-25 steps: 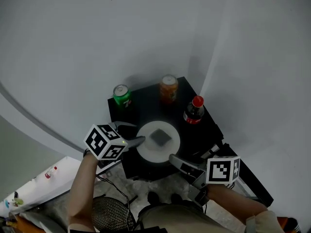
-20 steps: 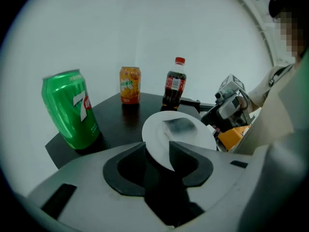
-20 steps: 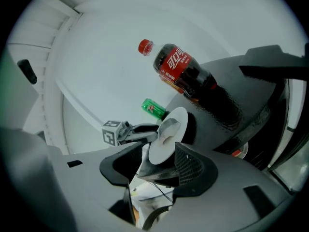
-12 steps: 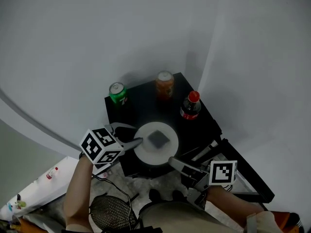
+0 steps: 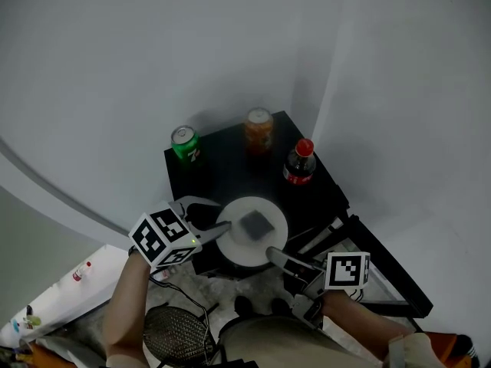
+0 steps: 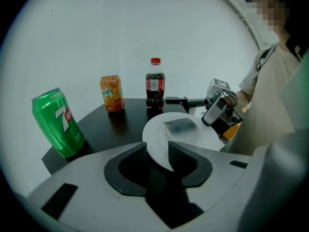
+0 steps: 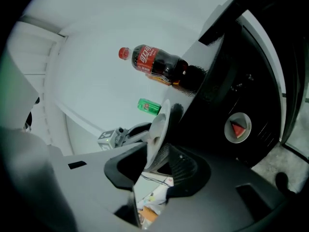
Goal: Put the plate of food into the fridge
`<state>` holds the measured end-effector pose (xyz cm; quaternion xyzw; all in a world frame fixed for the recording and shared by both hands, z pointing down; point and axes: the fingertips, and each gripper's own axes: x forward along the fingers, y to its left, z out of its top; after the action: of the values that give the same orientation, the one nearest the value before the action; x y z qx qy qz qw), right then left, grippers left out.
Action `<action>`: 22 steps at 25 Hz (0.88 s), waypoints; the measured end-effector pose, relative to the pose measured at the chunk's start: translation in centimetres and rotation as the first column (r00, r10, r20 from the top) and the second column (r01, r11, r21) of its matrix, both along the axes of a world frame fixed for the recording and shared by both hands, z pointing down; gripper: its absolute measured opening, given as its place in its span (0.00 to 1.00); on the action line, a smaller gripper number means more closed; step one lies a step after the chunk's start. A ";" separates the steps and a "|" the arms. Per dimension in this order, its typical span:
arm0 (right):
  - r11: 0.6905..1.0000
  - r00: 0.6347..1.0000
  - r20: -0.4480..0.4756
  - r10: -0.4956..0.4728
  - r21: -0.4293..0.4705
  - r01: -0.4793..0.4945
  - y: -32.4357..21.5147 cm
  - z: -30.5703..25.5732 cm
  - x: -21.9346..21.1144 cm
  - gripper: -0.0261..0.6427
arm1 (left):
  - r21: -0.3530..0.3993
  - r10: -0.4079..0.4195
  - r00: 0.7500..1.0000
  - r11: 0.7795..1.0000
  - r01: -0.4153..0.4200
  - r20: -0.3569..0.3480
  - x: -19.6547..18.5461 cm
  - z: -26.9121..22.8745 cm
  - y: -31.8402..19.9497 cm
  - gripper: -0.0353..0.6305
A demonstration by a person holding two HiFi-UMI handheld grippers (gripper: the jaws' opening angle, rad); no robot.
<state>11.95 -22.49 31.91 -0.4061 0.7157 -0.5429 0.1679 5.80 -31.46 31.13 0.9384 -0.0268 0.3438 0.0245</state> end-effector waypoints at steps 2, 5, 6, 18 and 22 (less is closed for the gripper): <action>1.000 1.000 0.007 0.010 0.010 -0.010 0.0 0.0 0.0 0.15 | 0.008 -0.005 1.000 1.000 0.005 -0.003 0.2 0.0 0.3 0.27; 0.999 0.998 0.054 0.035 0.018 -0.036 0.1 0.1 0.1 0.15 | 0.023 -0.016 1.000 1.000 0.016 -0.010 0.2 0.0 0.4 0.26; 0.999 0.997 0.071 0.041 0.024 -0.043 0.1 0.1 0.1 0.15 | 0.028 -0.018 1.000 0.999 0.018 -0.011 0.2 0.0 0.4 0.26; 0.993 0.961 0.249 0.117 -0.022 -0.115 0.5 0.8 0.7 0.10 | 0.005 -0.104 0.988 0.994 0.105 -0.116 0.0 -1.2 0.8 0.26; 0.996 0.969 0.233 0.080 -0.046 -0.072 1.3 1.3 0.2 0.08 | -0.034 -0.204 0.959 0.979 0.202 -0.197 -1.1 -2.2 1.5 0.26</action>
<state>12.20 -21.18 33.23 -0.3694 0.6646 -0.5933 0.2642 4.67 -30.01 28.96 0.9602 -0.1181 0.2438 0.0684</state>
